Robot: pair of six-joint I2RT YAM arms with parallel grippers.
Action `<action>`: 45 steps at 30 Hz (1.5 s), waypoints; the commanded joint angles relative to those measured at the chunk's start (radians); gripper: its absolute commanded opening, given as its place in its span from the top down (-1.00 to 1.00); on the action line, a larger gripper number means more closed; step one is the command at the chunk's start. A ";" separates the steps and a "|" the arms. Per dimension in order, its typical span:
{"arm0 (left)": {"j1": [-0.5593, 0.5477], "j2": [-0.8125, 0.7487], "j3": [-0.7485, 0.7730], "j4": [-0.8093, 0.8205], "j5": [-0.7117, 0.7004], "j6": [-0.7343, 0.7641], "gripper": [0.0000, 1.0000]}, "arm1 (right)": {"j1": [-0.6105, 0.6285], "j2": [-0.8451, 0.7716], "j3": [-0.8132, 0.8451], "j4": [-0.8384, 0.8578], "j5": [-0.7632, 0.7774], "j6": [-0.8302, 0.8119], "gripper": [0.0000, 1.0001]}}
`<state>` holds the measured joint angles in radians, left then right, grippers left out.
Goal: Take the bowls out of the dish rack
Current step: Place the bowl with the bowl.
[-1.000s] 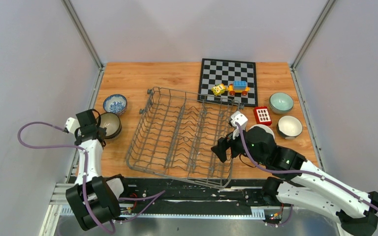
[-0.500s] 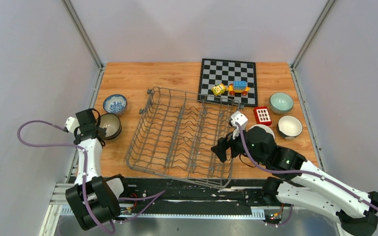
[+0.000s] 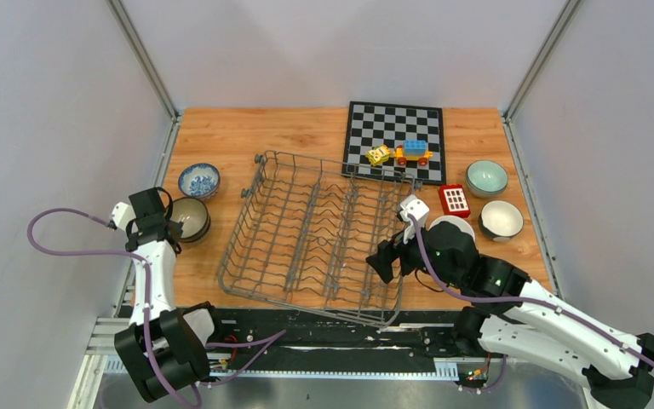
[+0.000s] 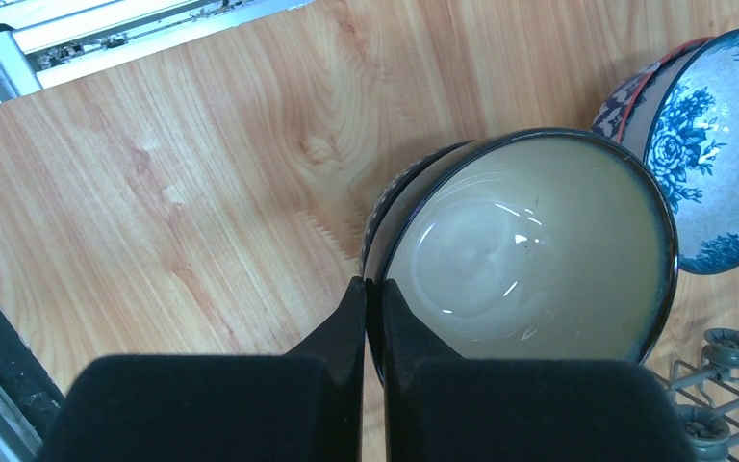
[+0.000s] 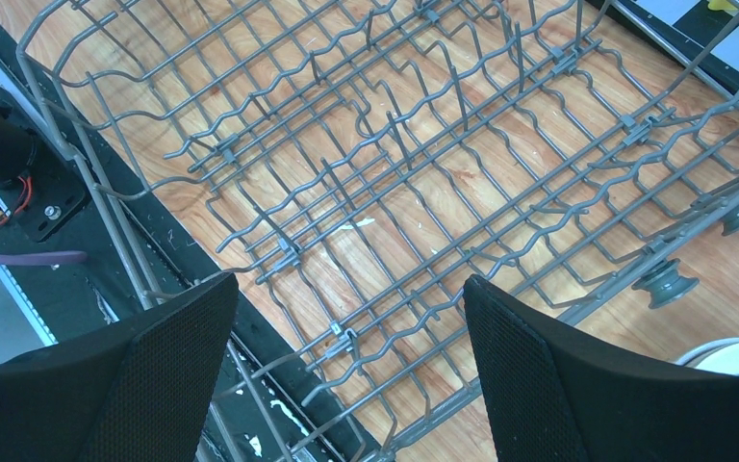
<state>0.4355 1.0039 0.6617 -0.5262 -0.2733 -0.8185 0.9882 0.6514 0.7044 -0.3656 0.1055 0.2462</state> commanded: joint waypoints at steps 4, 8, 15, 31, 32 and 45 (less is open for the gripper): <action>0.006 -0.015 0.009 0.044 0.004 0.012 0.83 | 0.010 -0.024 -0.019 0.003 0.003 0.020 -0.80; 0.006 -0.005 0.013 0.039 0.003 0.023 0.79 | 0.010 -0.034 -0.019 0.000 0.003 0.022 -0.80; 0.006 -0.001 0.006 0.039 0.006 0.028 0.69 | 0.011 -0.049 -0.023 -0.009 0.005 0.032 -0.80; 0.006 -0.033 0.083 -0.047 -0.053 0.050 0.04 | 0.010 -0.058 -0.019 -0.013 0.004 0.032 -0.80; 0.007 -0.031 0.094 -0.055 -0.057 0.051 -0.05 | 0.010 -0.058 -0.019 -0.014 0.003 0.030 -0.80; -0.028 -0.056 0.226 -0.080 0.043 0.059 -0.60 | 0.010 -0.047 0.029 -0.032 0.026 -0.010 -0.80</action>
<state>0.4328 0.9817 0.8528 -0.6117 -0.2825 -0.7685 0.9882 0.6056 0.6956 -0.3706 0.1059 0.2657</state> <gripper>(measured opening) 0.789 0.901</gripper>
